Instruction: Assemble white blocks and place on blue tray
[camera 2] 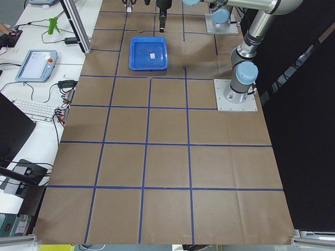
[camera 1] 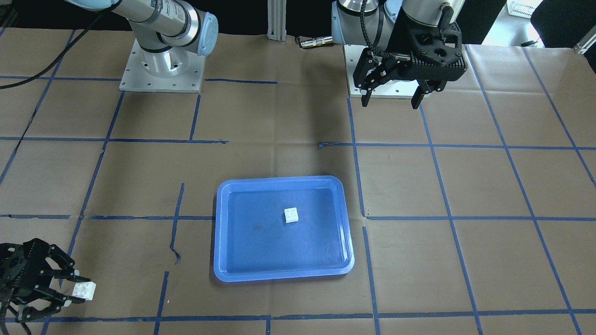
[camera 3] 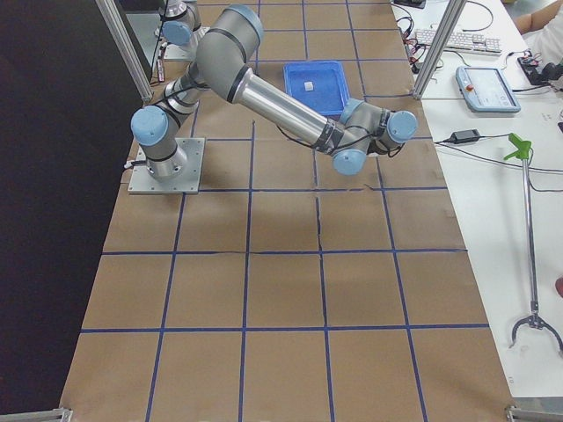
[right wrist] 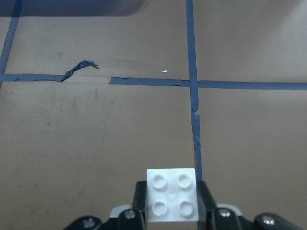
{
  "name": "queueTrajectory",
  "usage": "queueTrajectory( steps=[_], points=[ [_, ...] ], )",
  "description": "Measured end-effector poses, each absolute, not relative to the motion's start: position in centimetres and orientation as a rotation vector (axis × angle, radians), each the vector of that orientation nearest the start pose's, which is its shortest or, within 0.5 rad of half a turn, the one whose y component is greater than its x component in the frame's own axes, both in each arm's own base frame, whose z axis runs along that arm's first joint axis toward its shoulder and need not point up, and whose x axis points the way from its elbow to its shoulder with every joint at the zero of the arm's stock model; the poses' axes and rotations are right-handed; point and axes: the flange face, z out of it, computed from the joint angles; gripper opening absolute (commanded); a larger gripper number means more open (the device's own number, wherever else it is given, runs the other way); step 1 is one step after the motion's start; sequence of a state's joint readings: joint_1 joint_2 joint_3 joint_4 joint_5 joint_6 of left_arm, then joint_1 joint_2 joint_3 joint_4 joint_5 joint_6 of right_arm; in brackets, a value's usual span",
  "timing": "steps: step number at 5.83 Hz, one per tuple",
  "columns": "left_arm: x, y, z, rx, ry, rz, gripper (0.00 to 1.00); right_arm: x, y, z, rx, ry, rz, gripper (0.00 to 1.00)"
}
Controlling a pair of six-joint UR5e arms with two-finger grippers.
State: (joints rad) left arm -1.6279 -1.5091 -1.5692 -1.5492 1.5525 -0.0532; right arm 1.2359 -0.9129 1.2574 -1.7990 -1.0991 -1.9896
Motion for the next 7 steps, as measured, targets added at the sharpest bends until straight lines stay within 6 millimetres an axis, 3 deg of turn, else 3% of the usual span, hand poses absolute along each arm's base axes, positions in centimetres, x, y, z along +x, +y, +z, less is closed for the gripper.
queueTrajectory(
  steps=[2, 3, 7],
  points=[
    [-16.0, -46.5, 52.2, 0.002, 3.161, -0.136, 0.99, 2.2, -68.8, 30.0, -2.015, 1.871, -0.526, 0.19],
    [-15.9, -46.5, 52.2, 0.0, 3.161, -0.138, 0.99, 6.8, -65.9, 30.2, -2.0, 1.847, -0.53, 0.2],
    [-15.7, -46.3, 52.5, -0.006, 3.16, -0.147, 0.99, 23.7, -58.8, 25.5, -2.022, 1.777, -0.627, 0.2]
  ],
)
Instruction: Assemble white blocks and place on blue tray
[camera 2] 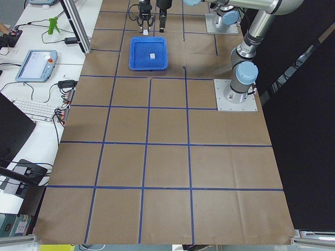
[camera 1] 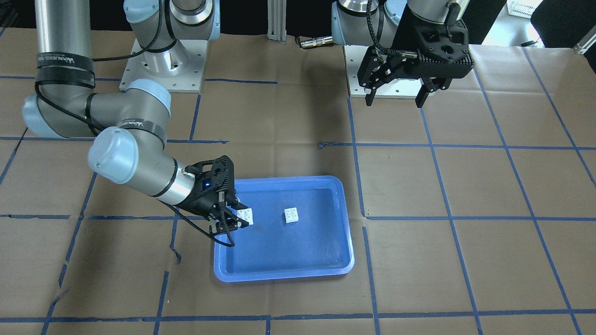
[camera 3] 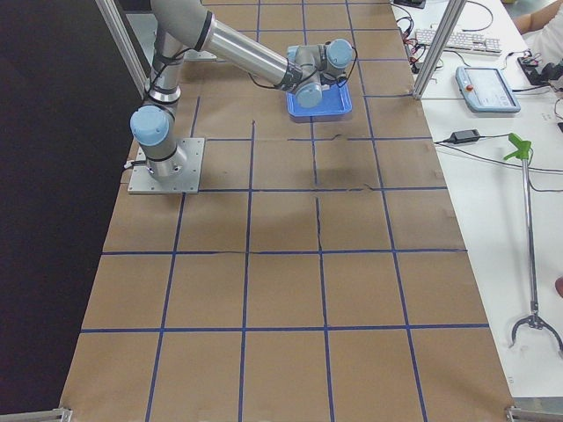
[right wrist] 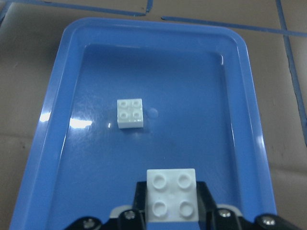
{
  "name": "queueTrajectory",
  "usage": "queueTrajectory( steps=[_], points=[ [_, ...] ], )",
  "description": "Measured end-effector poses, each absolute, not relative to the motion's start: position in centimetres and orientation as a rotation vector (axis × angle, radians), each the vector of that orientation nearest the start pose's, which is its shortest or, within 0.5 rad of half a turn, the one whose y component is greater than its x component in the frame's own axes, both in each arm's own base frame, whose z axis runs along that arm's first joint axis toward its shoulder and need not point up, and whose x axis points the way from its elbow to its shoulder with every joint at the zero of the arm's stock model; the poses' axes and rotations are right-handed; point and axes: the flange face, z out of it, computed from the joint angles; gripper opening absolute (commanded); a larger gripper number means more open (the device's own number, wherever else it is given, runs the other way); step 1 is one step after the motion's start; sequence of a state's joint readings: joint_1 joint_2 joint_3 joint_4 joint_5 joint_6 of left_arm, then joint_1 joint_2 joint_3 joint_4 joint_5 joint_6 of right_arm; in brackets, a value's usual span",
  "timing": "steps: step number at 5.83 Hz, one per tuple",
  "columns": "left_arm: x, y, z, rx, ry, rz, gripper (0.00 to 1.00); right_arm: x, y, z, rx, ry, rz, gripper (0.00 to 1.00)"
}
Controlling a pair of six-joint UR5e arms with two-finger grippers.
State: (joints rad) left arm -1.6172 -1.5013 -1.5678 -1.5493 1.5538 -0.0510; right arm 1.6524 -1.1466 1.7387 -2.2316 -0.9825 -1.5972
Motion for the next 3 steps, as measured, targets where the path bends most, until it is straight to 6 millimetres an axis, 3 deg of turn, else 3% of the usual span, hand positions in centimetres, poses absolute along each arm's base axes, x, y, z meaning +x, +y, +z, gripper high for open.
queueTrajectory(
  steps=[1, 3],
  points=[
    [-15.6, -46.3, 52.6, -0.009, 3.159, -0.149, 0.99, 26.7, -58.0, 24.2, -2.019, 1.777, -0.638, 0.2],
    [-15.6, -46.2, 52.7, -0.013, 3.158, -0.15, 0.99, 28.2, -58.2, 20.2, -1.937, 1.848, -0.59, 0.2]
  ],
)
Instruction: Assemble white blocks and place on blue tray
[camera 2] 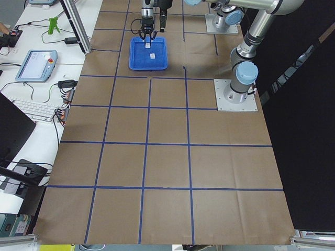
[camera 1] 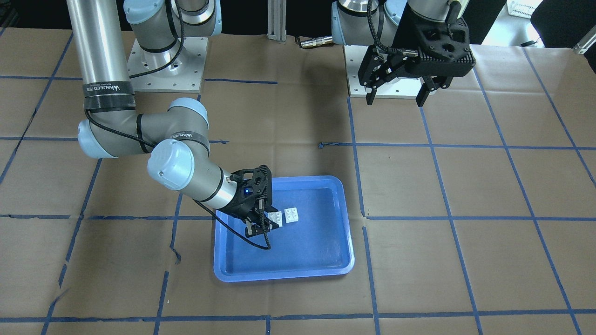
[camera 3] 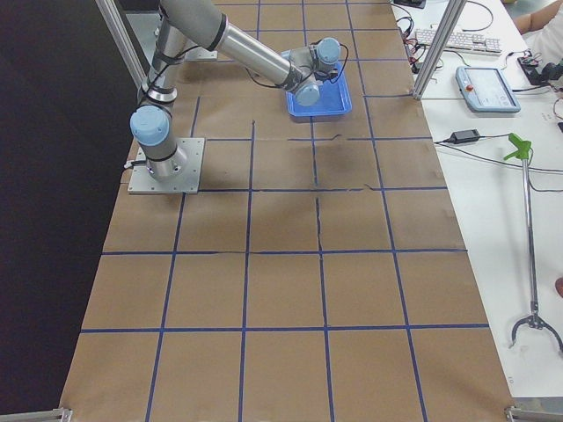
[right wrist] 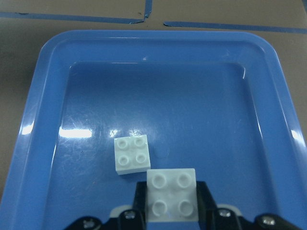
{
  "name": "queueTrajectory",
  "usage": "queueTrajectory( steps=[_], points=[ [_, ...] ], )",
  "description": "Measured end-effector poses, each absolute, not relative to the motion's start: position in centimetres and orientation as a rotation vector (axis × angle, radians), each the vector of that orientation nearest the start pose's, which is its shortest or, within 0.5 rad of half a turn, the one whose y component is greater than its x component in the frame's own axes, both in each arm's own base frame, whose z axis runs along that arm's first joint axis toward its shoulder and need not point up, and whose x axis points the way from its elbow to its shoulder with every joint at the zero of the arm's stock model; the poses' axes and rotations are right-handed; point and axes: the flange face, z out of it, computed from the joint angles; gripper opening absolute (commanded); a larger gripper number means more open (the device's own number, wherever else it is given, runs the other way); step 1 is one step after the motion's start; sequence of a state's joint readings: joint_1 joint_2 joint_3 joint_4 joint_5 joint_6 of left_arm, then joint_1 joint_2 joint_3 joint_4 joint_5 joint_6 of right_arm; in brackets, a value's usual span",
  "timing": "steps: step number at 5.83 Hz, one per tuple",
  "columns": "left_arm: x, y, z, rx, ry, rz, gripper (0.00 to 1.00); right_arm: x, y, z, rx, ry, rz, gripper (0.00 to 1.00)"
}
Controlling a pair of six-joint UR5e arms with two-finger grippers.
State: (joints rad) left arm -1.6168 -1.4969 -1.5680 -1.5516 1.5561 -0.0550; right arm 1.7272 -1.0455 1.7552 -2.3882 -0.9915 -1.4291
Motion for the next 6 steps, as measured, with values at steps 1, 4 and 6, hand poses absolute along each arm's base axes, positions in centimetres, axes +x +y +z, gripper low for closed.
queueTrajectory(
  steps=[1, 4, 6],
  points=[
    [-15.6, -46.1, 52.7, -0.013, 3.158, -0.15, 0.99, 28.2, -58.2, 19.1, -1.916, 1.867, -0.564, 0.2],
    [-15.6, -46.1, 52.8, -0.013, 3.158, -0.155, 0.99, 28.0, -56.5, 16.3, -1.887, 1.873, -0.515, 0.2],
    [-15.6, -46.1, 52.8, -0.015, 3.158, -0.158, 0.99, 28.0, -56.3, 16.2, -1.883, 1.871, -0.534, 0.2]
  ],
)
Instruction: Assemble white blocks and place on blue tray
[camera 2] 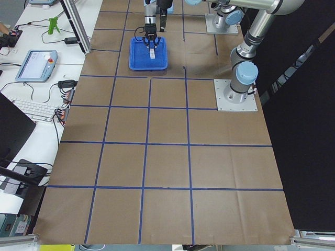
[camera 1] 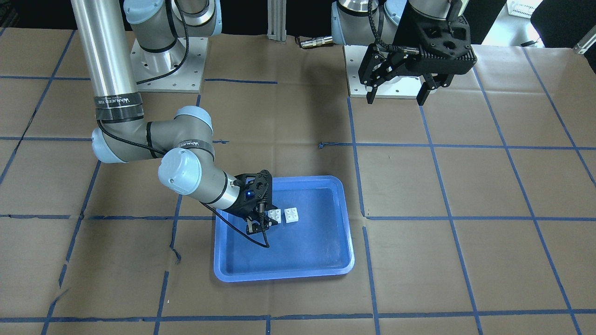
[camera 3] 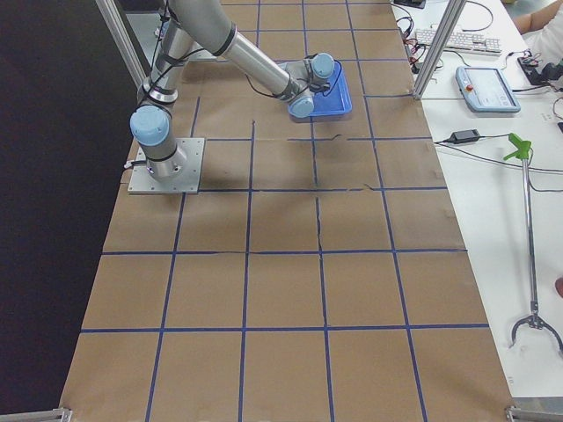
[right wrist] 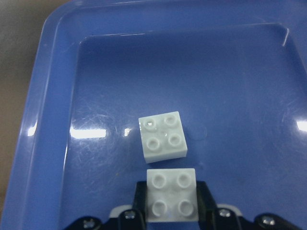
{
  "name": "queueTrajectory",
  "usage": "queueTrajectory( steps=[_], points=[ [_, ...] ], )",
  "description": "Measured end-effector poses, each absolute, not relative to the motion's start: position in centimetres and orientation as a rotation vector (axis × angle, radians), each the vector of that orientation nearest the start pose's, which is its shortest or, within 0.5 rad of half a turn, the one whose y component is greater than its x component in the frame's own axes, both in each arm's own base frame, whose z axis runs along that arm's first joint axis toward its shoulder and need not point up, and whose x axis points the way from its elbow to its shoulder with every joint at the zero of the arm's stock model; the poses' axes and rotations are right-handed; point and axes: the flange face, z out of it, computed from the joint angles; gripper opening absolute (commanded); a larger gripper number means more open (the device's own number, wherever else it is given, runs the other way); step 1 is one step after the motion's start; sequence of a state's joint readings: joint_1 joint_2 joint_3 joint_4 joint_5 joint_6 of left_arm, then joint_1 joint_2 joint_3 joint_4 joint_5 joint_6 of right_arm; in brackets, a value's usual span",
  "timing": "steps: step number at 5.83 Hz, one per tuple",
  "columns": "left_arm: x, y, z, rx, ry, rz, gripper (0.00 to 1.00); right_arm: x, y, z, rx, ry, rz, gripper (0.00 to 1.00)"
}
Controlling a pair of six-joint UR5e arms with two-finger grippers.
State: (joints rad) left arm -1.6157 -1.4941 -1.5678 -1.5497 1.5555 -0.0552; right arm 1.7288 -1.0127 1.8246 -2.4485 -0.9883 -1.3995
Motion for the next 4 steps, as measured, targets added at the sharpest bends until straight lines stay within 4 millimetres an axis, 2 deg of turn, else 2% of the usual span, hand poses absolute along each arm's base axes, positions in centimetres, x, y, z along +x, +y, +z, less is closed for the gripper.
queueTrajectory(
  steps=[4],
  points=[
    [-15.5, -46.1, 52.9, -0.017, 3.158, -0.16, 0.99, 29.1, -56.2, 15.4, -1.858, 1.89, -0.544, 0.2]
  ],
)
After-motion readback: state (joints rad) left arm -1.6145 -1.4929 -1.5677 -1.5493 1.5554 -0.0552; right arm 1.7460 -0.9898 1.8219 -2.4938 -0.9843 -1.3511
